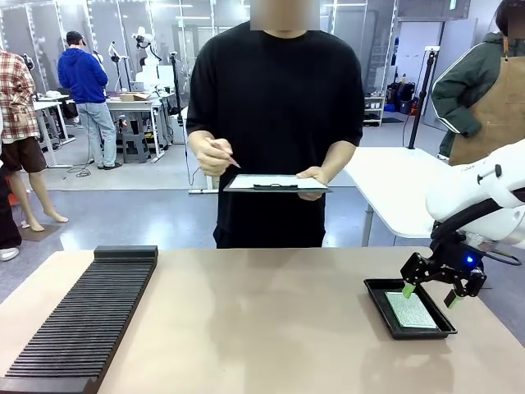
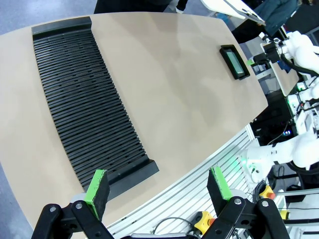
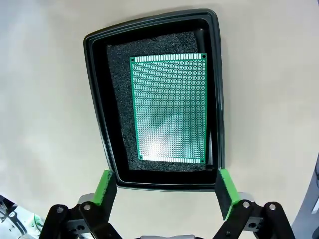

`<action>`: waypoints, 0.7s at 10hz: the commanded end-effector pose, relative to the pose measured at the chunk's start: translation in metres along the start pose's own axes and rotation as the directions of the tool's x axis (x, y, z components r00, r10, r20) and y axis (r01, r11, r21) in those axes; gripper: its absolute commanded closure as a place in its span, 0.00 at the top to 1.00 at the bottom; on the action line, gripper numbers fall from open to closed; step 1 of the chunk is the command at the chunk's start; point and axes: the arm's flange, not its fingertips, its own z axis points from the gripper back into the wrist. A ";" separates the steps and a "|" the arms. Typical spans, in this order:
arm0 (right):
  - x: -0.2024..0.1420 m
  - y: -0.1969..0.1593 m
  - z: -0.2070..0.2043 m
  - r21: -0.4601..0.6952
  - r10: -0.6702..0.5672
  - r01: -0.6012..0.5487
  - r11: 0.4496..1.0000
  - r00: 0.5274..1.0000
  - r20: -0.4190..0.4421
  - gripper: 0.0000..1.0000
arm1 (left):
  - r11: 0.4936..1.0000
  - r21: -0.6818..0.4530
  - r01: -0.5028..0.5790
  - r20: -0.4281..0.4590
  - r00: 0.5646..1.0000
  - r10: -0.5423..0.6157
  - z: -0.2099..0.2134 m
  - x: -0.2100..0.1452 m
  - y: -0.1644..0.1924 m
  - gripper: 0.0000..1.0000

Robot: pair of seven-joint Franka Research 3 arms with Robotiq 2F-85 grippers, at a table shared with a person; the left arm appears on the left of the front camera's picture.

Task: Inspect the PCB.
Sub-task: Place the Blank PCB in the ESD tray.

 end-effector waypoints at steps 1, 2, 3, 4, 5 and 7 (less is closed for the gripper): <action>0.001 0.000 -0.002 -0.002 0.005 -0.005 1.000 1.000 0.004 1.00 | 1.000 0.029 -0.011 -0.011 1.000 0.011 0.002 0.002 -0.001 1.00; 0.001 0.000 -0.002 -0.002 0.005 -0.005 1.000 1.000 0.004 1.00 | 1.000 0.029 -0.011 -0.011 1.000 0.011 0.002 0.002 -0.001 1.00; 0.001 0.000 -0.002 -0.002 0.005 -0.005 1.000 1.000 0.004 1.00 | 1.000 0.029 -0.011 -0.011 1.000 0.011 0.002 0.002 -0.001 1.00; 0.001 0.000 -0.002 -0.002 0.005 -0.005 1.000 1.000 0.004 1.00 | 1.000 0.029 -0.011 -0.011 1.000 0.011 0.002 0.002 -0.001 1.00; 0.001 0.000 -0.002 -0.002 0.005 -0.005 1.000 1.000 0.004 1.00 | 1.000 0.029 -0.011 -0.011 1.000 0.011 0.002 0.002 -0.001 1.00; 0.000 0.000 0.000 0.000 0.000 0.000 1.000 1.000 0.000 1.00 | 1.000 0.029 -0.011 -0.011 1.000 0.011 0.002 0.002 -0.001 1.00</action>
